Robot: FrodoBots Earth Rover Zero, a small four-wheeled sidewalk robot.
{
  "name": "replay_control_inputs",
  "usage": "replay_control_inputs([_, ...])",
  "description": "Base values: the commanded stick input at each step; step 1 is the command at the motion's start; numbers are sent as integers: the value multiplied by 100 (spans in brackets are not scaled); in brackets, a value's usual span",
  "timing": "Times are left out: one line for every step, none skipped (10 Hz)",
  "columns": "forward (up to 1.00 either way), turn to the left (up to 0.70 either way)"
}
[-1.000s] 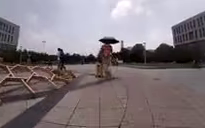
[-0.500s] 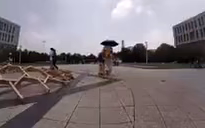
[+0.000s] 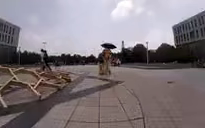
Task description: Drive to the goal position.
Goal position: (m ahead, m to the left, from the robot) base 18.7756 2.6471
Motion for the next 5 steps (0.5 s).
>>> replay_control_inputs([70, 0])
replay_control_inputs([70, 0])
replay_control_inputs([70, 0])
replay_control_inputs([70, 0])
replay_control_inputs([70, 0])
